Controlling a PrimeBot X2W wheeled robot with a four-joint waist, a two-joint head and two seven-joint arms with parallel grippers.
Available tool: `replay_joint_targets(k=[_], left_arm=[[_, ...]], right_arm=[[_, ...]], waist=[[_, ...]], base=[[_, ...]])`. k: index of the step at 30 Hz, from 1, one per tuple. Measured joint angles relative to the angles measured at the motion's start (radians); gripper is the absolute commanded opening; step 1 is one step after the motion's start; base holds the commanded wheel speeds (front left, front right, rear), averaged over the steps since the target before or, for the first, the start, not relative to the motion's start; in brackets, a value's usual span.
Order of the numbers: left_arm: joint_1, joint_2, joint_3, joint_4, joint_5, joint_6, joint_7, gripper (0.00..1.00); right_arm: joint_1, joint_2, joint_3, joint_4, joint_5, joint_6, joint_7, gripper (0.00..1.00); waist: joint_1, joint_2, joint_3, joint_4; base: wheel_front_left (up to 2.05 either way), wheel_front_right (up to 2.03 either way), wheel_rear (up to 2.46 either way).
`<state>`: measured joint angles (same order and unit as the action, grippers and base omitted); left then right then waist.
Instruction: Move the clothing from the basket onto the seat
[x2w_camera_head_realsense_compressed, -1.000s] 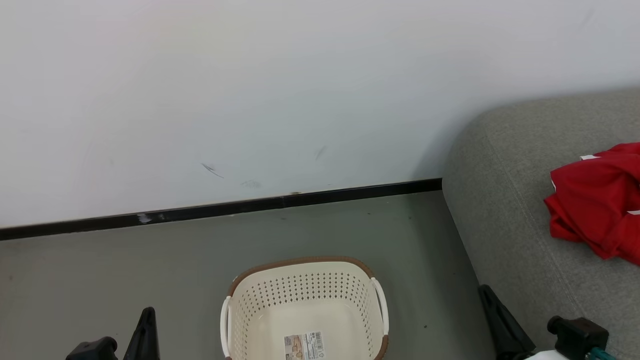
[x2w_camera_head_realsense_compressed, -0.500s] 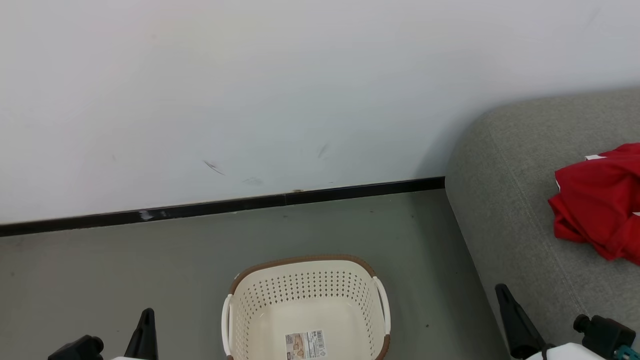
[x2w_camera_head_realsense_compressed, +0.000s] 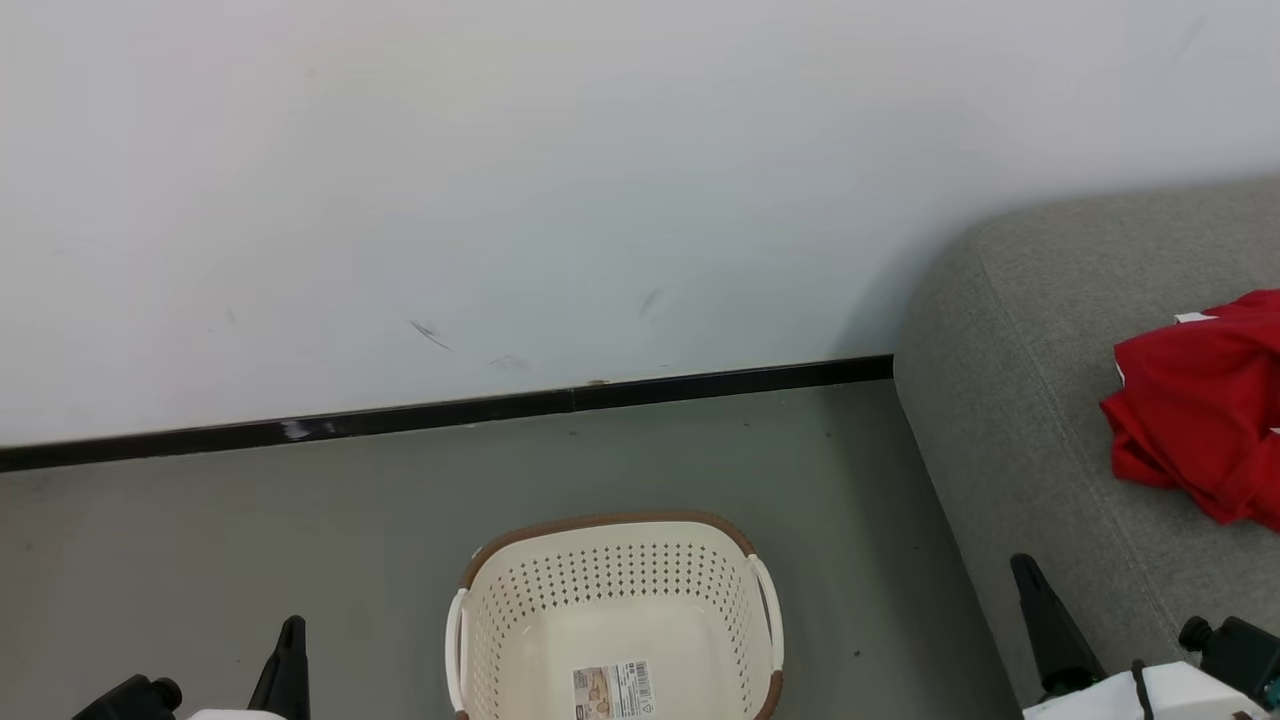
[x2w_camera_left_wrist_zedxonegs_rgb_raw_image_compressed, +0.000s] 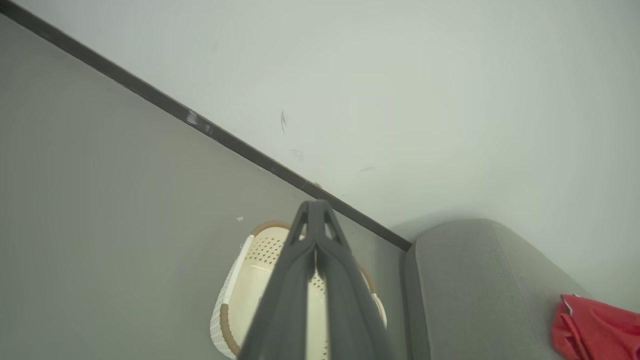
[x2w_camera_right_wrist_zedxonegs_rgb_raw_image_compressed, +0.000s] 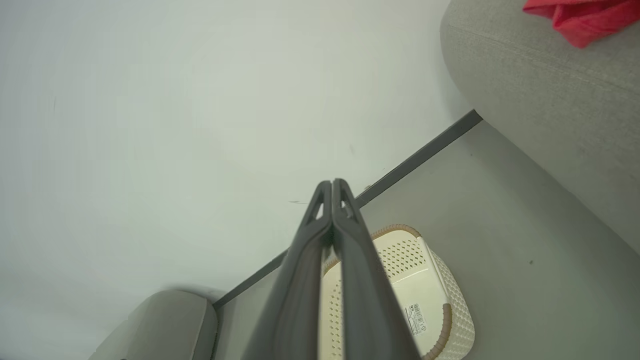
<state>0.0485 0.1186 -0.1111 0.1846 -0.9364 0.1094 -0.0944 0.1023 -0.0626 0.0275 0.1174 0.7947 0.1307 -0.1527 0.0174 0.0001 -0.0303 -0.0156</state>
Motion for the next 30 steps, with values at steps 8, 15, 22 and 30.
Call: replay_joint_targets(k=[8,15,22,30], left_arm=[[-0.004,-0.012,0.024,0.009,-0.096,-0.026,0.033,0.0],[-0.024,-0.022,0.051,0.019,-0.199,-0.061,0.058,0.0],[-0.039,-0.03,0.072,0.03,-0.283,-0.091,0.084,0.0],[-0.049,-0.043,0.098,0.04,-0.385,-0.124,0.108,0.0]], right_arm=[[-0.021,-0.01,-0.004,0.025,0.136,0.0,0.029,0.0],[-0.05,-0.018,-0.008,0.046,0.271,0.0,0.049,0.0],[-0.067,-0.029,-0.011,0.062,0.388,0.0,0.068,0.0],[-0.09,-0.036,-0.014,0.081,0.521,0.0,0.091,0.0]], waist=[[-0.0046,0.0,0.003,0.002],[-0.0117,0.0,0.012,0.005],[-0.0152,0.0,0.019,0.007],[-0.0163,0.0,0.025,0.009]], base=[[0.0,0.0,0.0],[0.0,0.0,0.0],[0.0,0.0,0.0],[0.0,0.0,0.0]])
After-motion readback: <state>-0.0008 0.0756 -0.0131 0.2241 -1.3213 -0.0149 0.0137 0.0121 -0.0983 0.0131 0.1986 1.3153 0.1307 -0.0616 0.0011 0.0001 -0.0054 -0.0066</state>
